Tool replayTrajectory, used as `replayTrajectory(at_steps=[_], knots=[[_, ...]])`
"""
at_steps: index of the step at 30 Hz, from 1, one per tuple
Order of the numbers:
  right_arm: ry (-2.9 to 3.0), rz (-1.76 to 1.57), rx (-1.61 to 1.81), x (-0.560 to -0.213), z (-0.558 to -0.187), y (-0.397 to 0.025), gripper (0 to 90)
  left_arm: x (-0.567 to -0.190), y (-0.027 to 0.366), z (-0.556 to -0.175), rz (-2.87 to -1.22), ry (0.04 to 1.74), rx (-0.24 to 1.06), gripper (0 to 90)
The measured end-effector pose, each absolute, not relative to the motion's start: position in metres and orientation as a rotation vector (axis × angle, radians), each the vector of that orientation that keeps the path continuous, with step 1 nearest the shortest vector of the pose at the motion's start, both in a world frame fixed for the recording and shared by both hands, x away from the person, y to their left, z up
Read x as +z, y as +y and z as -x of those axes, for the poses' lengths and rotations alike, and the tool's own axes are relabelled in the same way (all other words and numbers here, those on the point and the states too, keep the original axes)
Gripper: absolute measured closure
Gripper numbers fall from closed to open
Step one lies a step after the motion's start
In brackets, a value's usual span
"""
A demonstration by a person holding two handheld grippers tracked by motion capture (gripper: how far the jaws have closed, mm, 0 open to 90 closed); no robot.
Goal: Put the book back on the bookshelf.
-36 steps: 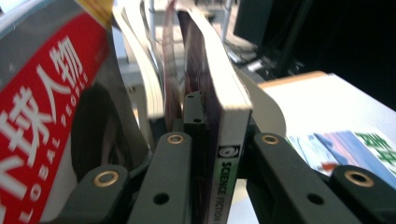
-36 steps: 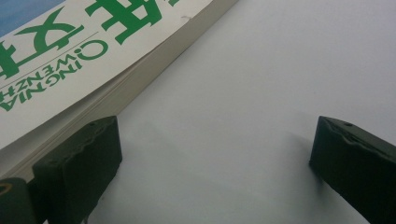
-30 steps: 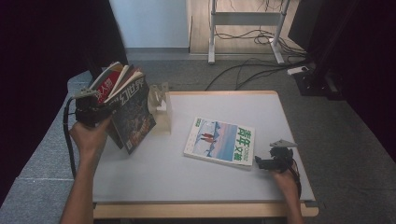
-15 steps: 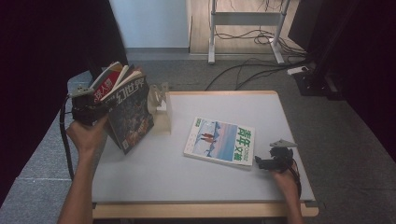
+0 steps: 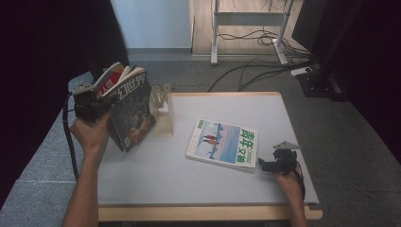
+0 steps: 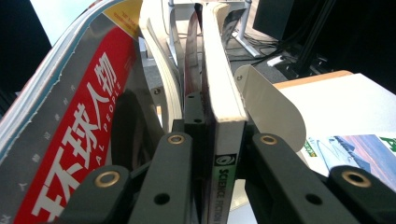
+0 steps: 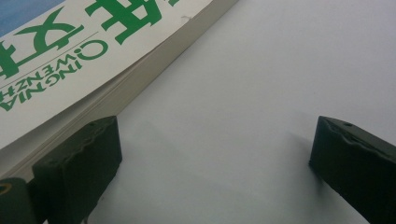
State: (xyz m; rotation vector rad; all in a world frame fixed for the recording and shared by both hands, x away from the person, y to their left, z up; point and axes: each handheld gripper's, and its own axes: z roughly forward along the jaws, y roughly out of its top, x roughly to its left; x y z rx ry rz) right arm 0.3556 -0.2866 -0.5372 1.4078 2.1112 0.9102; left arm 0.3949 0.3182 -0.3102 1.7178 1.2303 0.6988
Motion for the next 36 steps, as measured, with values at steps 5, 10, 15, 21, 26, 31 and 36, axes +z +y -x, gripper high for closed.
replayTrajectory(at_steps=[5, 10, 15, 21, 26, 31, 36], knots=[[2.114, -1.407, 0.908, -0.537, -0.356, -0.287, 1.8, -0.304, 0.323, -0.391, -1.693, 1.231, 0.717, 82.9], [2.112, -1.407, 0.908, -0.537, -0.355, -0.287, 1.8, -0.300, 0.322, -0.391, -1.686, 1.224, 0.721, 82.9], [2.114, -1.404, 0.907, -0.537, -0.356, -0.287, 1.8, -0.298, 0.313, -0.394, -1.700, 1.207, 0.726, 82.9], [2.114, -1.407, 0.908, -0.537, -0.355, -0.287, 1.8, -0.296, 0.302, -0.397, -1.697, 1.183, 0.729, 82.9], [2.115, -1.407, 0.909, -0.537, -0.355, -0.287, 1.8, -0.297, 0.297, -0.402, -1.687, 1.178, 0.720, 82.9], [2.114, -1.406, 0.909, -0.537, -0.355, -0.287, 1.9, -0.310, 0.294, -0.409, -1.681, 1.194, 0.703, 82.9], [2.114, -1.405, 0.910, -0.537, -0.356, -0.287, 1.9, -0.320, 0.292, -0.411, -1.680, 1.200, 0.696, 82.8]])
